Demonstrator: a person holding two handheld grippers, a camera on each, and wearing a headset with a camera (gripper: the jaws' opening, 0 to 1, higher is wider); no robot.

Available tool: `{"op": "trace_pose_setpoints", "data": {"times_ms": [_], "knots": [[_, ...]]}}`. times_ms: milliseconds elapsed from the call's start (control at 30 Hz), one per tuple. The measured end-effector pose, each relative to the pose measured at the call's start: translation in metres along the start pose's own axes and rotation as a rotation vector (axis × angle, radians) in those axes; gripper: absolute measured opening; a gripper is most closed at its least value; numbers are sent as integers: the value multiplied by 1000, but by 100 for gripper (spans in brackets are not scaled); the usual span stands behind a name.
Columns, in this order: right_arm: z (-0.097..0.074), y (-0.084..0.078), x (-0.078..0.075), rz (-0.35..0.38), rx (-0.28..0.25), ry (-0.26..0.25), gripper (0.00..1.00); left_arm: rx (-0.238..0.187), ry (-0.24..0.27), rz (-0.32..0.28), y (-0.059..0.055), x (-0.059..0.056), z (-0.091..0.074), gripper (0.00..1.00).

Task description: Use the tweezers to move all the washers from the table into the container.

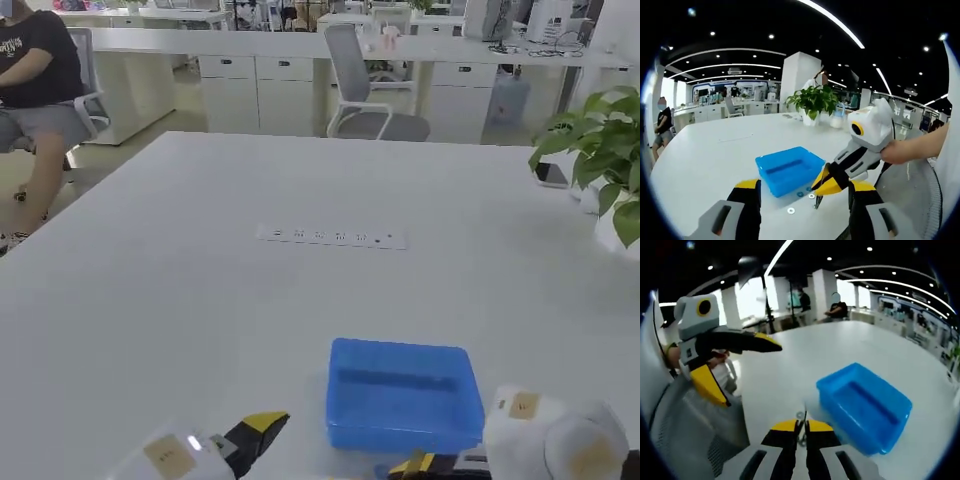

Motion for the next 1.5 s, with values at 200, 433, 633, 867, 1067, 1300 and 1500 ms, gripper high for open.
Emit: {"op": "trace_pose_setpoints", "data": {"times_ms": [200, 433, 633, 867, 1067, 1300, 1500], "knots": [[5, 2, 7, -51, 13, -23, 2, -33, -6, -47, 3, 0, -2, 76], [5, 2, 3, -13, -1, -56, 3, -67, 43, -3, 9, 5, -4, 84], [-4, -4, -14, 159, -37, -133, 3, -71, 59, 52, 11, 5, -5, 87], [-4, -4, -17, 211, -81, -128, 2, -48, 55, 103, 9, 3, -3, 85], [-3, -3, -21, 261, -86, -113, 2, -40, 49, 105, 7, 3, -3, 85], [-13, 10, -23, 269, -102, -117, 2, -44, 49, 95, 7, 5, -4, 84], [-31, 36, -25, 231, -130, -122, 2, -61, 53, 87, 9, 7, -6, 84]]}}
Point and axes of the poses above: the centre of the closed fingertips' face, and the gripper's own axes: z roughly forward along the fingers, x roughly to its left, y roughly out of its top, the point moved 1 cm from there along -z, roughly backward along the fingers, and after that the axes turned 3 degrees about z, right-handed, at the moved point
